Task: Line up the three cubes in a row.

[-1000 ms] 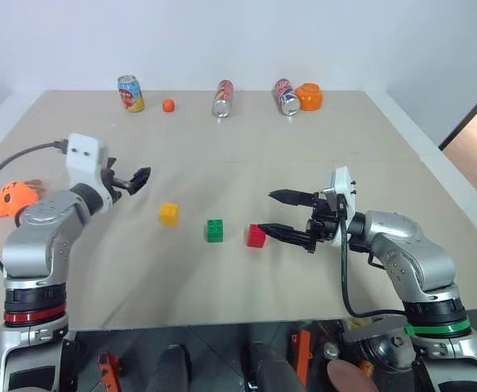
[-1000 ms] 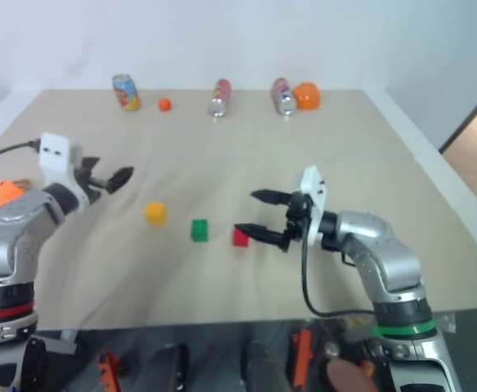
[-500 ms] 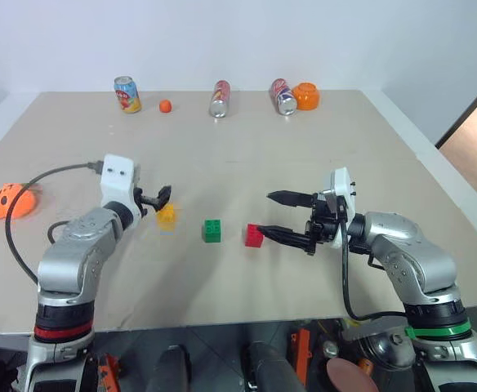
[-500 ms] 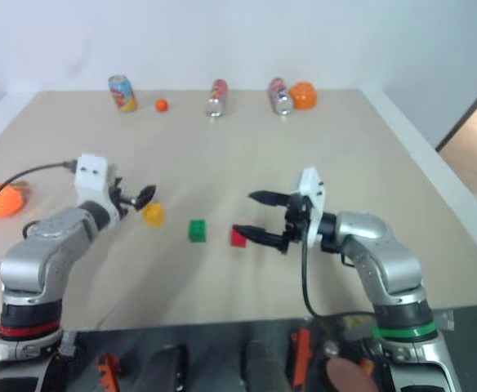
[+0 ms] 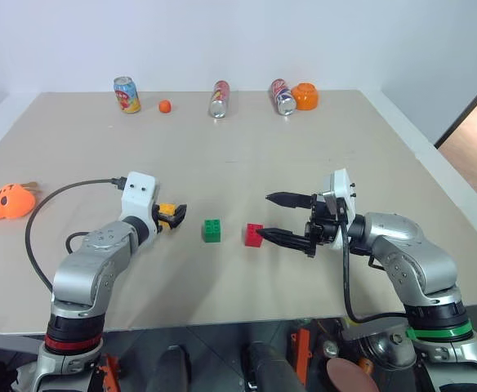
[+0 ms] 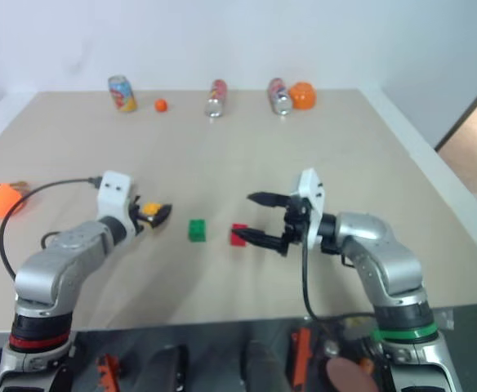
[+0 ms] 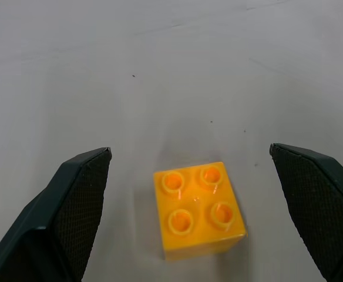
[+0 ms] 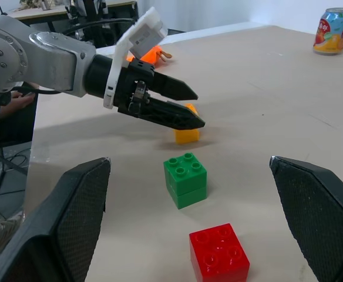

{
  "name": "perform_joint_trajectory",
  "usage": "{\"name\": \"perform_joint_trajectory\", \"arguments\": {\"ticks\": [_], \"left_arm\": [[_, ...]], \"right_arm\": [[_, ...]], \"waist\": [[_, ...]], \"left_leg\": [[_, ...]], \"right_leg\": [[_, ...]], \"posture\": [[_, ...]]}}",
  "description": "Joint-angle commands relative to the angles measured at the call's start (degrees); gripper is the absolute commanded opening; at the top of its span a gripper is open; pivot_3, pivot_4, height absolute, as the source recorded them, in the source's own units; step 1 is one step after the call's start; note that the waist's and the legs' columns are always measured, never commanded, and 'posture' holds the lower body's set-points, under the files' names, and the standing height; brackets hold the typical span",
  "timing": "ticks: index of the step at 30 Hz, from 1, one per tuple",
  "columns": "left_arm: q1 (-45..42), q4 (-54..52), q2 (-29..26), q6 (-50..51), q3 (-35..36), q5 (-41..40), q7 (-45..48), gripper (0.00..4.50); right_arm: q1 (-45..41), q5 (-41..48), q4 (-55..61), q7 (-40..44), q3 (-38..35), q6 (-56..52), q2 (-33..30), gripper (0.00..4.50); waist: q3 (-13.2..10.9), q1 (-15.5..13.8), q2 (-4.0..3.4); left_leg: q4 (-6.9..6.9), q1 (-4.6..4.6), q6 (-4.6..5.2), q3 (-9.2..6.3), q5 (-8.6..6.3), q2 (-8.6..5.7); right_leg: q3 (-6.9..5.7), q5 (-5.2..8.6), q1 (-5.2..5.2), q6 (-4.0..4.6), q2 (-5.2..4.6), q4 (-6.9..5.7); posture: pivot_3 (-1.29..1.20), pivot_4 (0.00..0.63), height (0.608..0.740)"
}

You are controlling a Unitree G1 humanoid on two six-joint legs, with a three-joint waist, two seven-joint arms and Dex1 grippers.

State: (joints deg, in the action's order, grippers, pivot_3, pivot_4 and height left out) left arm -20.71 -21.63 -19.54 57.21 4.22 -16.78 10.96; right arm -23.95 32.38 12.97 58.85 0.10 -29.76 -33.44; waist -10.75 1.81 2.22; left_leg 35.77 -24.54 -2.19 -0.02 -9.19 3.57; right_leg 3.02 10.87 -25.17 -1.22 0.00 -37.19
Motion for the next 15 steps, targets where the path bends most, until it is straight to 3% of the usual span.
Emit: {"name": "perform_joint_trajectory", "arguments": {"ticks": [1, 11, 12, 15], "left_arm": [[0.75, -3.16, -0.4, 1.81, 0.44, 0.42, -0.97, 4.49], [1.65, -3.31, 0.62, 4.04, -0.31, 0.34, -1.41, 4.49], [1.55, -3.05, 0.64, 4.0, -0.31, 0.28, -1.31, 3.97], [1.14, -2.33, 0.41, 3.52, -0.43, 0.38, -1.05, 2.99]], "right_arm": [[0.01, 1.06, 2.79, 0.32, -0.37, 0.25, -0.5, 4.5], [0.37, 1.07, 3.04, 0.0, -0.39, 0.23, -0.29, 4.5], [0.4, 1.06, 3.04, -0.05, -0.38, 0.23, -0.25, 4.5], [0.45, 1.13, 3.04, -0.12, -0.43, 0.19, -0.24, 4.5]], "waist": [[0.0, 0.0, 0.0], [0.0, -0.01, 0.0], [0.0, 0.0, 0.0], [0.0, 0.0, 0.0]], "left_leg": [[0.0, 0.0, 0.0, 0.0, 0.0, 0.0], [0.02, 0.0, 0.0, -0.01, 0.0, -0.02], [0.02, 0.0, 0.0, -0.01, 0.0, -0.02], [0.02, 0.01, 0.0, -0.01, 0.0, -0.02]], "right_leg": [[0.0, 0.0, 0.0, 0.0, 0.0, 0.0], [0.02, 0.0, -0.01, 0.01, 0.0, 0.01], [0.02, 0.0, -0.01, 0.01, 0.0, 0.01], [0.04, 0.0, -0.02, 0.01, 0.0, 0.01]], "posture": [[0.0, 0.15, 0.74], [0.0, 0.15, 0.74], [0.0, 0.15, 0.74], [0.0, 0.15, 0.74]]}}
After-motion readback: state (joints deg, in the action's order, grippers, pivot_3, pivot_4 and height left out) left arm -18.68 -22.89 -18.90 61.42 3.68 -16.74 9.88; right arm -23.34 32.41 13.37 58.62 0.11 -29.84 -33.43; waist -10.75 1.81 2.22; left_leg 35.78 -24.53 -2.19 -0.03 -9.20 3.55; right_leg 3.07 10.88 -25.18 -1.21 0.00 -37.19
